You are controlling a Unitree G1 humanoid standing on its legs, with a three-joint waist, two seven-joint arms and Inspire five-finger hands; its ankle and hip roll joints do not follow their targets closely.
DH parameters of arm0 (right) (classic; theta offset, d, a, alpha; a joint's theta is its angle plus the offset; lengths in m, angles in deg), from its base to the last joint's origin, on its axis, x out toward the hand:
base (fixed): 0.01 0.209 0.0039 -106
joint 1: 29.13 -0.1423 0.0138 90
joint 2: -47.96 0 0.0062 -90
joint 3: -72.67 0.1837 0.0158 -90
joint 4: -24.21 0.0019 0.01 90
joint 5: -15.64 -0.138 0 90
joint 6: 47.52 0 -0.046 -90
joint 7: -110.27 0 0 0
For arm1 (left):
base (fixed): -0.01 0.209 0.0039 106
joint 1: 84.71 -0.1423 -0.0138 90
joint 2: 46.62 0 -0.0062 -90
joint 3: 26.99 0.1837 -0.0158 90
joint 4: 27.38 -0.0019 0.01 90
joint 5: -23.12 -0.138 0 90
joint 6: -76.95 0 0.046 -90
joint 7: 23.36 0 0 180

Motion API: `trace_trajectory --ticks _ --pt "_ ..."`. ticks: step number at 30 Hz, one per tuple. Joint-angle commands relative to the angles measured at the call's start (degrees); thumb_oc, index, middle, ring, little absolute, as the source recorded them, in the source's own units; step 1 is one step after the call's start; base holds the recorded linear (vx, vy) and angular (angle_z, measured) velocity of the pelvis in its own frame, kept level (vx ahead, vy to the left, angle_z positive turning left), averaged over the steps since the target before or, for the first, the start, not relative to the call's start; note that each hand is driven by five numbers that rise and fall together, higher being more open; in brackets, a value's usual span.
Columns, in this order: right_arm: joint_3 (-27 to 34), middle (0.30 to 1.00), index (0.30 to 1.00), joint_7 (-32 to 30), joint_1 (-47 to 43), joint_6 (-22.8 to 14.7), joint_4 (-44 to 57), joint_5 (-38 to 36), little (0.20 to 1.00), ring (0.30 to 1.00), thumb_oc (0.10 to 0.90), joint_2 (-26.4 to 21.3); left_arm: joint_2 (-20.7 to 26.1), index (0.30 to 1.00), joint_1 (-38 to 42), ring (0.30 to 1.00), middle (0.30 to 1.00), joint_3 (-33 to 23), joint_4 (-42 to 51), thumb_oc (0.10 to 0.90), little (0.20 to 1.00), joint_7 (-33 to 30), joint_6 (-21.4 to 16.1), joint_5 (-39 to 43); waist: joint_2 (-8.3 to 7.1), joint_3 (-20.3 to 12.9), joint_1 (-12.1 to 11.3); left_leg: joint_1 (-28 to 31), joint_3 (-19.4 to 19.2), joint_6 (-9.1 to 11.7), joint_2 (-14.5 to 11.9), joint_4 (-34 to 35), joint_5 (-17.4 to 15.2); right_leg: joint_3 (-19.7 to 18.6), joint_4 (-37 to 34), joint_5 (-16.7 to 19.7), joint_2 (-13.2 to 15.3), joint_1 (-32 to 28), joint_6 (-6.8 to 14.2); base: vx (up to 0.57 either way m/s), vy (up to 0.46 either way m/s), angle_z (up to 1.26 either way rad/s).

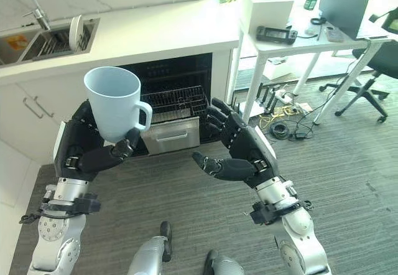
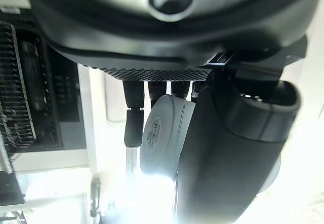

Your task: Place the dishes in the dishwasher.

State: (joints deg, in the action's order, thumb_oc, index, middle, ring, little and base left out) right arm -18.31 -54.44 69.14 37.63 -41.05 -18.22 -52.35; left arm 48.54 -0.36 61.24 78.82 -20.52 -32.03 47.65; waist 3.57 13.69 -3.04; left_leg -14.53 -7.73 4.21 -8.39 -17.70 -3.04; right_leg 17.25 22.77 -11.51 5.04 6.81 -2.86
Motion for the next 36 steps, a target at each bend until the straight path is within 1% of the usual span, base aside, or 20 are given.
trace_trajectory --ticks 1,5,9,12,13,14,15,16,17,18,19,20,21,23,25,27,29,32,34,36 --pt "1.91 0.9 0.9 1.28 -4.36 -5.25 5.35 -2.35 0.9 0.9 0.8 1.78 1.66 0.3 2.01 0.3 0.3 -4.51 9.73 0.4 0.3 0.49 -6.95 2.87 -3.5 -2.41 -1.83 0.94 0.58 -0.2 2.79 0.51 -3.6 -1.13 -5.58 -5.32 -0.05 -10.82 7.78 0.26 0.13 -0.2" --pt "1.11 0.9 0.9 -2.23 -5.4 -7.49 4.46 -0.52 0.9 0.9 0.8 3.25 3.02 0.3 4.1 0.3 0.3 -4.47 9.08 0.4 0.3 2.85 -7.21 1.75 -5.37 -2.91 -4.24 0.89 2.31 -1.79 4.86 0.51 -4.22 1.01 -5.58 -4.29 2.52 -13.14 9.96 0.21 0.115 0.24" --pt "1.05 0.9 0.9 -4.19 -6.44 -7.79 4.22 0.81 0.9 0.9 0.8 4.22 4.48 0.3 5.68 0.3 0.3 -4.74 8.46 0.4 0.3 4.35 -7.69 2.0 -6.32 -3.88 -5.26 1.05 3.97 -3.58 6.84 0.51 -5.01 2.35 -5.58 -2.74 3.75 -15.02 11.61 0.22 0.175 0.41" --pt "0.99 0.9 0.9 -5.27 -7.01 -7.33 3.78 1.43 0.9 0.9 0.8 5.2 4.78 0.3 6.32 0.3 0.3 -4.97 8.78 0.4 0.3 4.97 -7.12 2.23 -6.65 -4.43 -5.22 2.24 5.38 -5.17 8.41 0.51 -6.36 3.03 -5.58 3.76 3.86 -16.05 12.73 0.2 0.168 0.46" --pt "0.92 0.9 0.9 -5.28 -7.18 -7.21 3.63 1.33 0.9 0.9 0.8 5.45 4.81 0.3 6.57 0.3 0.3 -4.94 8.79 0.4 0.3 5.0 -6.78 2.13 -6.28 -4.66 -5.0 2.55 6.16 -5.7 8.57 0.51 -6.66 3.41 -5.58 7.37 3.07 -16.81 12.99 0.25 0.213 0.29" --pt "0.45 0.9 0.9 -5.17 -7.27 -7.01 3.5 1.06 0.9 0.9 0.8 5.88 4.71 0.3 6.78 0.3 0.3 -4.79 8.74 0.4 0.3 4.8 -6.49 1.35 -6.06 -4.55 -4.77 3.37 7.03 -6.28 9.22 0.51 -7.27 3.18 0.23 9.91 3.62 -14.56 13.34 0.2 0.222 0.21" --pt "0.06 0.9 0.9 -5.0 -7.07 -7.19 3.46 1.1 0.9 0.9 0.8 6.12 4.72 0.3 6.83 0.3 0.3 -4.66 8.7 0.4 0.3 4.53 -6.49 0.77 -5.85 -4.28 -4.53 4.03 7.47 -6.98 9.72 0.51 -7.76 2.05 8.41 10.31 3.88 -12.49 13.37 0.18 0.203 0.15" --pt "-0.47 0.9 0.9 -4.68 -7.03 -7.08 3.42 1.23 0.9 0.9 0.8 6.32 4.61 0.3 6.79 0.3 0.3 -4.54 8.54 0.4 0.3 4.1 -6.66 0.1 -5.69 -4.09 -4.17 4.54 7.4 -7.22 9.76 0.51 -8.1 1.32 11.32 10.26 3.98 -10.08 12.85 0.19 0.065 0.2" --pt "-1.56 0.9 0.9 -4.19 -7.57 -7.2 2.56 0.78 0.9 0.9 0.8 6.23 5.14 0.3 7.18 0.3 0.3 -4.13 8.47 0.4 0.3 2.08 -6.83 -1.0 -5.6 -3.57 -4.09 5.05 6.64 -6.92 9.18 0.51 -8.14 1.87 7.2 7.74 4.21 -8.24 11.38 0.16 -0.035 0.06" --pt "-1.71 0.9 0.9 -4.21 -7.86 -7.31 2.34 0.47 0.9 0.9 0.8 6.07 5.3 0.3 7.43 0.3 0.3 -4.02 8.42 0.4 0.3 1.8 -6.79 -1.12 -5.68 -3.51 -4.17 5.05 6.55 -6.71 8.99 0.51 -8.04 2.16 4.98 7.47 4.18 -8.52 11.3 0.15 -0.188 -0.16" --pt "-2.0 0.9 0.9 -4.01 -8.59 -7.54 1.9 -0.36 0.9 0.9 0.8 5.88 5.73 0.3 8.27 0.3 0.3 -3.72 8.28 0.4 0.3 0.99 -6.64 -1.54 -5.88 -3.23 -4.16 5.13 6.26 -6.08 8.28 0.51 -7.85 2.86 -2.36 7.15 4.23 -9.12 11.14 0.07 -0.21 -0.41" --pt "-1.97 0.9 0.9 -3.71 -8.86 -7.69 1.74 -0.81 0.9 0.9 0.8 5.84 5.97 0.3 8.71 0.3 0.3 -3.62 8.2 0.4 0.3 0.7 -6.47 -1.8 -5.93 -2.81 -4.01 5.45 6.01 -5.69 7.74 0.51 -7.87 3.07 -5.58 6.87 4.53 -9.06 11.04 0.09 -0.336 -0.47" --pt "-1.79 0.9 0.9 -2.82 -9.17 -8.05 1.72 -2.23 0.9 0.9 0.8 5.56 6.42 0.3 9.28 0.3 0.3 -3.55 8.15 0.4 0.3 0.09 -6.36 -2.44 -6.86 -1.73 -3.38 6.12 4.52 -5.1 7.21 0.51 -8.19 1.51 -5.58 5.63 7.83 -4.79 11.7 0.13 -0.368 -0.46" --pt "-2.1 0.9 0.9 -2.93 -9.88 -7.47 2.33 -2.92 0.9 0.9 0.8 5.28 6.96 0.3 9.76 0.3 0.3 -3.22 8.14 0.4 0.3 -0.91 -6.06 -2.94 -7.44 -0.87 -1.88 7.76 3.13 -4.7 6.43 0.51 -9.73 -4.21 -5.58 10.32 12.29 3.76 14.17 0.24 -0.405 -0.25" --pt "-2.59 0.9 0.9 -3.42 -10.4 -6.76 3.08 -2.55 0.9 0.9 0.8 5.35 7.24 0.3 10.13 0.3 0.3 -2.9 8.12 0.4 0.3 -1.39 -5.96 -3.21 -7.33 -0.26 -1.31 9.09 3.49 -4.93 5.95 0.51 -10.92 -6.64 -5.58 11.56 13.6 8.6 14.76 0.29 -0.351 0.07" --pt "-2.93 0.9 0.9 -2.87 -10.0 -6.58 3.75 -2.8 0.9 0.9 0.8 5.1 7.27 0.3 9.5 0.3 0.3 -3.09 8.77 0.4 0.3 -1.58 -5.59 -3.19 -7.78 0.16 -1.22 10.45 3.77 -5.26 5.72 0.51 -12.17 -7.14 -5.58 12.26 13.75 9.16 14.91 0.38 -0.47 0.27" --pt "-2.5 0.9 0.9 -2.6 -8.89 -6.6 4.56 -2.74 0.9 0.9 0.8 4.59 7.05 0.3 8.95 0.3 0.3 -3.47 9.57 0.4 0.3 -0.82 -5.04 -2.41 -7.8 -0.04 -1.21 10.76 4.48 -4.95 4.98 0.51 -12.4 -8.46 -5.58 10.33 14.06 9.74 15.3 0.37 -0.544 0.53" --pt "-1.32 0.9 0.9 -3.62 -8.13 -3.94 5.84 -2.72 0.9 0.9 0.8 2.62 6.92 0.3 7.12 0.3 0.3 -3.67 10.12 0.4 0.3 -0.78 -4.63 -0.48 -8.49 -1.94 -0.66 14.19 4.22 -2.95 2.21 0.51 -13.79 -6.79 -5.58 10.73 13.86 7.85 15.88 0.38 -0.467 0.64" --pt "0.12 0.9 0.9 -1.68 -6.99 -2.42 6.52 -5.62 0.9 0.9 0.8 1.01 6.49 0.3 5.19 0.3 0.3 -4.19 11.15 0.4 0.3 -0.59 -4.15 0.63 -8.16 -3.44 0.36 16.58 3.72 -1.41 0.46 0.51 -14.06 -5.69 -5.58 9.42 12.13 7.11 15.07 0.34 -0.376 0.28" --pt "1.04 0.9 0.9 -0.71 -6.3 -1.8 6.62 -6.41 0.9 0.9 0.8 -0.01 5.96 0.3 4.49 0.3 0.3 -3.99 12.0 0.4 0.3 -0.76 -3.59 0.4 -7.85 -4.22 0.86 16.7 3.14 -0.63 -0.7 0.51 -11.72 -5.01 -5.58 8.19 10.67 6.33 13.71 0.28 -0.366 0.36"
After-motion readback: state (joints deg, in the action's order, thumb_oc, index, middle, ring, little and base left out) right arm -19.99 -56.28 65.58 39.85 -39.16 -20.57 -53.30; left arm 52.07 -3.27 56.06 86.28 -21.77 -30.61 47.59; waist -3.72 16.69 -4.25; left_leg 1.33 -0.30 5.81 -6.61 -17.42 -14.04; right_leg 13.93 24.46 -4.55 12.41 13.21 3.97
